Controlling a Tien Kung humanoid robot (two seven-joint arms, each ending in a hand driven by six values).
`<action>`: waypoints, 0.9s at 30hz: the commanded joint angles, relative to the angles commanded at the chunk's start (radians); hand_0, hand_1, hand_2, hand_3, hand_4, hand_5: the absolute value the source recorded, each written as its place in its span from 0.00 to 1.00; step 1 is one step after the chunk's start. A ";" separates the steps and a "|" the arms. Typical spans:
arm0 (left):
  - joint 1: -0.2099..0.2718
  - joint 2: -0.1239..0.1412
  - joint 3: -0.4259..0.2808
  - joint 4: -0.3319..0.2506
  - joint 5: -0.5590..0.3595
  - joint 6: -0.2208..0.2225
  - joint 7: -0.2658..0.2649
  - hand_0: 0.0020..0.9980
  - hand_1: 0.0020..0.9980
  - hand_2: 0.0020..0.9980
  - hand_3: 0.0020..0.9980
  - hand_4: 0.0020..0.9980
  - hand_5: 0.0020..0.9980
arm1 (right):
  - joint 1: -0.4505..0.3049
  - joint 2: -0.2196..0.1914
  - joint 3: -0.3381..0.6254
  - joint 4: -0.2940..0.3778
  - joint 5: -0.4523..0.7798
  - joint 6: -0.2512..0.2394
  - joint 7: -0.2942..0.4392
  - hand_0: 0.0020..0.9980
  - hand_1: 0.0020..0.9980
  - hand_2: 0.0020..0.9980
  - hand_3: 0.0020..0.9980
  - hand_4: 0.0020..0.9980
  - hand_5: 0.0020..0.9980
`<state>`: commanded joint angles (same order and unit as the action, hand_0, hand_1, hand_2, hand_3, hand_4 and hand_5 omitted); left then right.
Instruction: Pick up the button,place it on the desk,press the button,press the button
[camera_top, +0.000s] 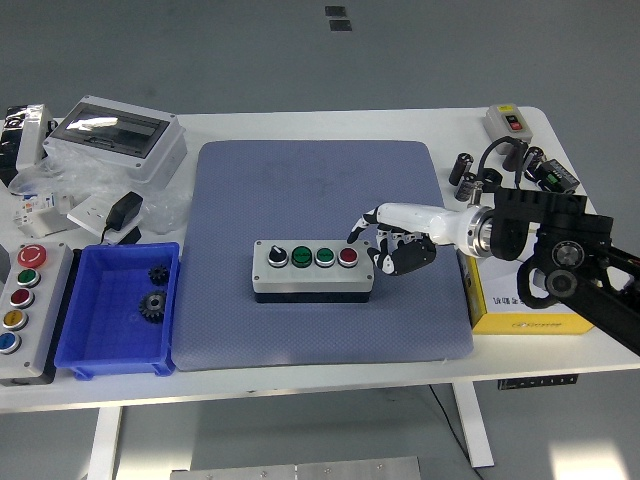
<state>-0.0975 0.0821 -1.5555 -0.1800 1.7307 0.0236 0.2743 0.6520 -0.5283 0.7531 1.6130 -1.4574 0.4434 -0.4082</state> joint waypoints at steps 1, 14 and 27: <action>0.000 0.000 0.001 0.000 0.000 0.000 0.000 0.62 0.51 0.52 0.59 0.61 0.12 | 0.000 0.002 -0.001 -0.005 -0.001 -0.002 0.000 0.00 0.13 0.24 0.76 0.26 0.09; -0.003 0.001 0.001 0.000 0.000 0.000 -0.001 0.62 0.51 0.52 0.59 0.62 0.12 | -0.009 0.018 -0.043 -0.034 -0.015 -0.021 0.000 0.00 0.10 0.21 0.75 0.24 0.10; -0.004 0.000 0.007 0.000 -0.004 0.000 0.000 0.62 0.51 0.52 0.59 0.62 0.13 | -0.010 0.036 -0.062 -0.065 -0.050 -0.070 0.008 0.00 0.10 0.20 0.75 0.23 0.08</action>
<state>-0.1014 0.0823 -1.5488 -0.1800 1.7270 0.0235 0.2739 0.6420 -0.4918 0.6912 1.5485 -1.5072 0.3731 -0.4002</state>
